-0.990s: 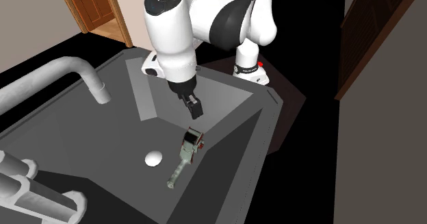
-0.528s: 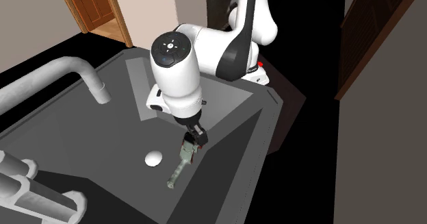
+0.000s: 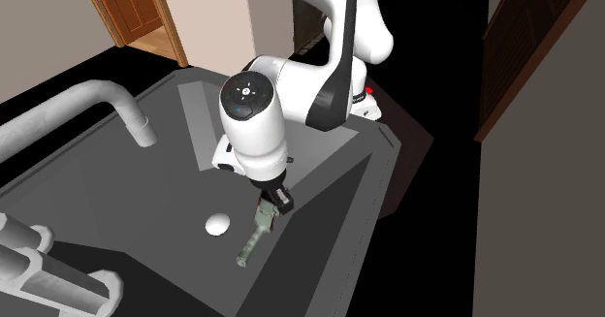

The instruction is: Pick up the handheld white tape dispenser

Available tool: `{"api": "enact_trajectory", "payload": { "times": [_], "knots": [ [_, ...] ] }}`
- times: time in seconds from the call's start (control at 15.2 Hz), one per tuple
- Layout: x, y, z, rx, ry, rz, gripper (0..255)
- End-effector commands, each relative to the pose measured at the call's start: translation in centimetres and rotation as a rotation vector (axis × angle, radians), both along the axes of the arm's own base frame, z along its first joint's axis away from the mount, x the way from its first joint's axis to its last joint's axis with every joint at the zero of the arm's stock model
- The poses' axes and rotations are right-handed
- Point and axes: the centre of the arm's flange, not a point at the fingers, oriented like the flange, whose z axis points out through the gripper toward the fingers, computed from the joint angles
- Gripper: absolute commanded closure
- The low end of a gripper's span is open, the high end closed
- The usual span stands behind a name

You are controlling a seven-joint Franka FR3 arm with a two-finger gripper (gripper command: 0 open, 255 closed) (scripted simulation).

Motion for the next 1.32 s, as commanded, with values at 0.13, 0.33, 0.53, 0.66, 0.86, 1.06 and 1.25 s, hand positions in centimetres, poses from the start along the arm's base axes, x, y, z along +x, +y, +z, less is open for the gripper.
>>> {"api": "enact_trajectory", "payload": {
  "times": [0.13, 0.33, 0.53, 0.66, 0.86, 1.06, 1.25],
  "knots": [
    [0.0, 0.0, -0.1, 0.0, 0.0, 0.0, 255],
    [-0.1, 0.0, -0.1, 0.0, 0.0, 0.0, 255],
    [-0.1, -0.1, -0.1, 0.0, 0.0, 0.0, 255],
    [-0.1, -0.1, 0.9, 0.0, 0.0, 0.0, 255],
    [-0.1, -0.1, 2.5, 0.0, 0.0, 0.0, 255],
    [-0.1, -0.1, 4.1, 0.0, 0.0, 0.0, 255],
    [-0.1, -0.1, 5.7, 0.0, 0.0, 0.0, 255]
  ]
}}
